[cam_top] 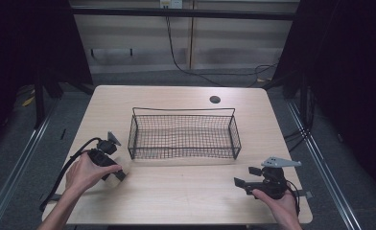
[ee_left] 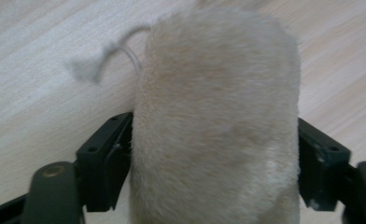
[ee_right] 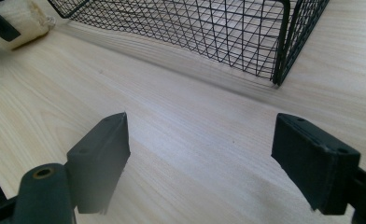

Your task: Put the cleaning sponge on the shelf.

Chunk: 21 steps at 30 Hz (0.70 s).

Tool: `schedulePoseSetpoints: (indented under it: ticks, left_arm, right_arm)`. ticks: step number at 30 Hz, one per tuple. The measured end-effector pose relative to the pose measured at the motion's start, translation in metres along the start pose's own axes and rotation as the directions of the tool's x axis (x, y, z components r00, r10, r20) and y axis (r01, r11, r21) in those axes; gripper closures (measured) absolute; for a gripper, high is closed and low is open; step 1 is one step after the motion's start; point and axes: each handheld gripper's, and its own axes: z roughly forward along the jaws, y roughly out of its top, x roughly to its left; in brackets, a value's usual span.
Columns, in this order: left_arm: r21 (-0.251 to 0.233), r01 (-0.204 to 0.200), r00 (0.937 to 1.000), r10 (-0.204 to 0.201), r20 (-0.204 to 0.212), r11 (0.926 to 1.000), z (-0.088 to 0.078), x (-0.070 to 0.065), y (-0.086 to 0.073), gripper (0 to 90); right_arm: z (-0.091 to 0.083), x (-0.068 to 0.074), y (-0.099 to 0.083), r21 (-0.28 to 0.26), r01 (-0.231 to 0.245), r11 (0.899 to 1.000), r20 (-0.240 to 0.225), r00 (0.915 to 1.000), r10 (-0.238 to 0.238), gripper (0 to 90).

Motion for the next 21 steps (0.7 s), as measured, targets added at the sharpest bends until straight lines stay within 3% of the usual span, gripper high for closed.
schedulePoseSetpoints:
  ticks: [7, 21]
  left_arm:
    - [0.023, -0.014, 0.9988, 0.015, -0.047, 0.9996, -0.0015, -0.0014, -0.0017, 27.5]
    - [0.034, -0.005, 0.9997, 0.006, -0.024, 0.9994, -0.0089, 0.0007, -0.0059, 27.7]
  right_arm:
    - [0.0000, 0.0003, 0.0000, 0.003, -0.002, 1.000, 0.000, 1.0000, 0.002, 18.9]
    - [0.0002, 0.0007, -0.0001, 0.011, -0.008, 1.000, -0.006, 0.9999, 0.008, 18.9]
